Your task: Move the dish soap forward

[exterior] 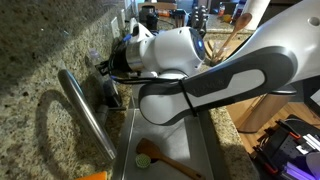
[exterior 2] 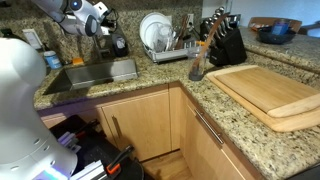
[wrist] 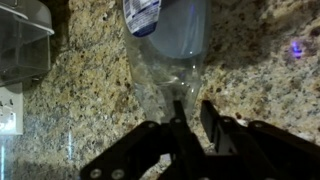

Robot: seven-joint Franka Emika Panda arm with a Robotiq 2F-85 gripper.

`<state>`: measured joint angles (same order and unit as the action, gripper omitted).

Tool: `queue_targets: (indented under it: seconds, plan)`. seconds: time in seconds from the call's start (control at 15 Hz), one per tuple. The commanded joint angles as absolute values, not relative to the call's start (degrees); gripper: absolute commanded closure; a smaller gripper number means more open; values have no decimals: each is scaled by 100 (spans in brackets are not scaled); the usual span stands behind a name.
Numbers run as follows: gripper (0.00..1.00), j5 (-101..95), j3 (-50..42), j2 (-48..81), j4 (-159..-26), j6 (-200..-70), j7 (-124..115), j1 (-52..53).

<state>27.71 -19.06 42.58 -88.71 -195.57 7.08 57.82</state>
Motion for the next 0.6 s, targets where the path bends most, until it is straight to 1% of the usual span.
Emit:
queue_targets:
  seconds: [0.0,0.13,0.2,0.27,0.33,0.53]
  plan:
    - [99,2843,-2163,4138,-9069,-19387,772,5968]
    - [100,2873,-2314,4142,-9100,-19387,762,6076]
    - [74,2912,-2408,4159,-9103,-19406,742,6140]
    - [99,2789,-2199,4258,-8936,-19520,708,5959]
    - [71,2799,-2262,4258,-8946,-19518,708,6005]
    - [50,3031,-1894,4163,-8923,-19375,197,5824]
